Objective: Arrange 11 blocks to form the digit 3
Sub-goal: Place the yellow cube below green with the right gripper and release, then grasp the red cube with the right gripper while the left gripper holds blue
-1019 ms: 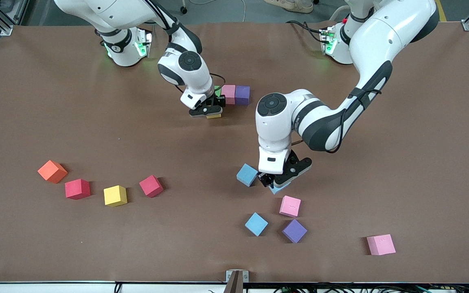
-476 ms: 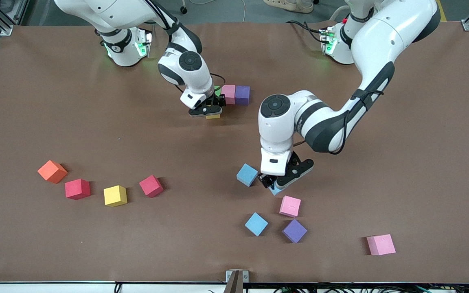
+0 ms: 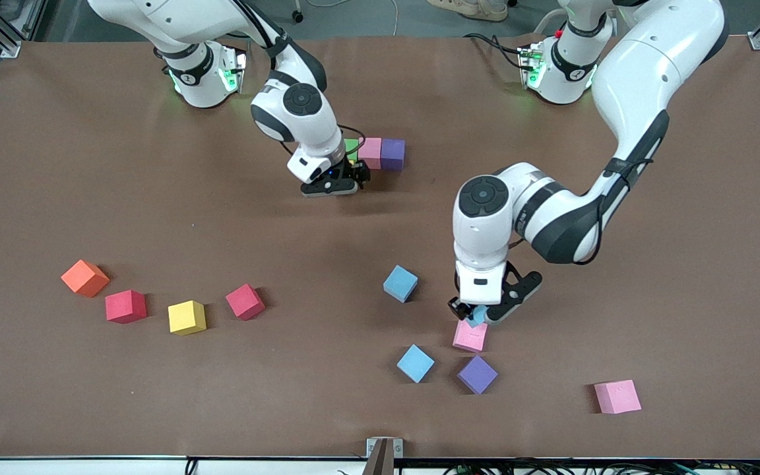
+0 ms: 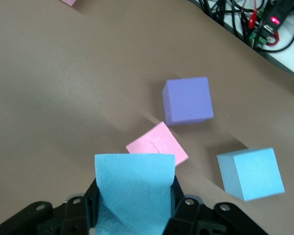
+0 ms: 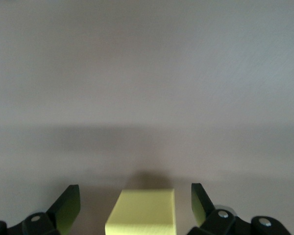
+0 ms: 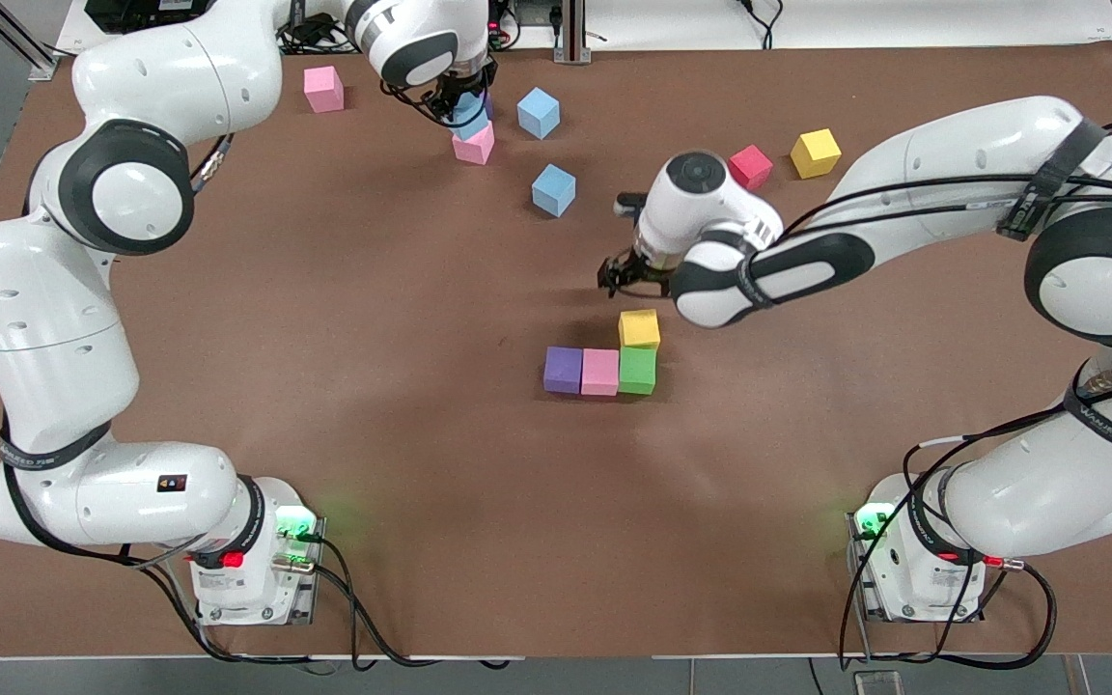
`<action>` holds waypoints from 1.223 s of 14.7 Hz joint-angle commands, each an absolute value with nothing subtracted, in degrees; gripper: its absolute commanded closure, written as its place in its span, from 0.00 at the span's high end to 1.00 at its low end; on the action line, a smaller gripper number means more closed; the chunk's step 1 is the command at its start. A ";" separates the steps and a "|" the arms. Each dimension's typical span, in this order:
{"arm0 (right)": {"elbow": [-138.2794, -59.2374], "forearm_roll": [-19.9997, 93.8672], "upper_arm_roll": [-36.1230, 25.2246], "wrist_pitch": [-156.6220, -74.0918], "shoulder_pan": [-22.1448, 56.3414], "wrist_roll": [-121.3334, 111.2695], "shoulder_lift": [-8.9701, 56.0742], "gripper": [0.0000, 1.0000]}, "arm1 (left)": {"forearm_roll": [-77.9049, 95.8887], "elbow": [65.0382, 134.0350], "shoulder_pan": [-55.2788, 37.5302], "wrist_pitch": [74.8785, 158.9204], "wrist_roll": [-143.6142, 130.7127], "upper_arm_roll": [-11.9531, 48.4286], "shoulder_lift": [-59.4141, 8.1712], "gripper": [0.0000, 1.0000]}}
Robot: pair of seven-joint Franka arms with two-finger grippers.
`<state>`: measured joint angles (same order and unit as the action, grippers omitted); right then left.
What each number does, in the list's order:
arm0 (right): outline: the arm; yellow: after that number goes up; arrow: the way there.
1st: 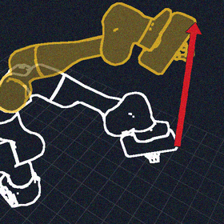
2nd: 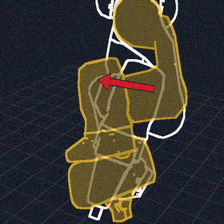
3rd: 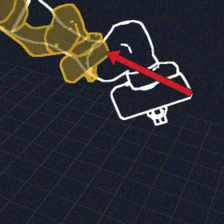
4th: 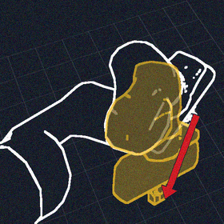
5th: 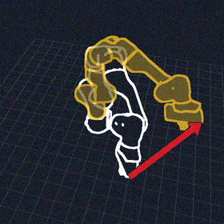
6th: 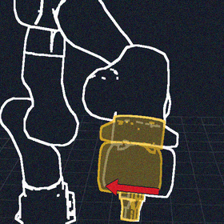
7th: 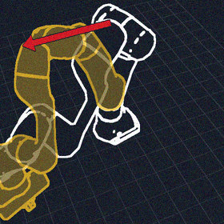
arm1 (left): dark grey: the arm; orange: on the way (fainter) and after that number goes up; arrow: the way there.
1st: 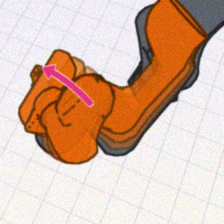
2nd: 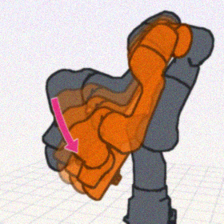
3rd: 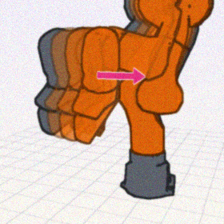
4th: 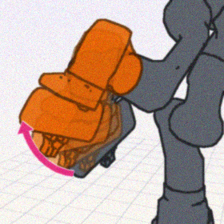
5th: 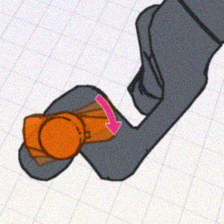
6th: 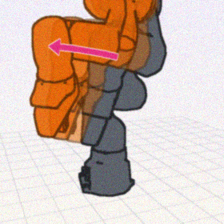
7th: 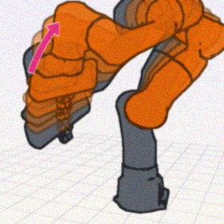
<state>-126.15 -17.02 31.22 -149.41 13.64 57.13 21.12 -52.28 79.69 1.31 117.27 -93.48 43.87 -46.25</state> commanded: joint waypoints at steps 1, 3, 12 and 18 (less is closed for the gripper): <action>-117.38 -16.44 31.64 -138.56 10.55 57.04 19.42 1.00 | -51.42 79.63 1.23 117.16 -93.25 43.77 -45.70 0.06; -111.38 -16.44 30.68 -133.70 7.05 56.87 20.04 1.00 | -51.42 79.63 1.49 117.16 -93.51 43.68 -45.70 0.06; -103.98 -21.19 29.79 -133.15 -2.81 56.78 26.98 1.00 | -51.42 79.72 1.58 117.16 -93.52 43.68 -45.79 0.06; -100.72 -20.65 25.32 -132.63 -3.61 67.91 30.58 1.00 | -51.42 79.63 1.58 117.16 -93.43 43.68 -45.79 0.06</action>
<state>-102.11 -20.21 26.23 -133.06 -2.85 62.69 28.59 -52.23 79.66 1.61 117.27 -93.54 43.86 -46.25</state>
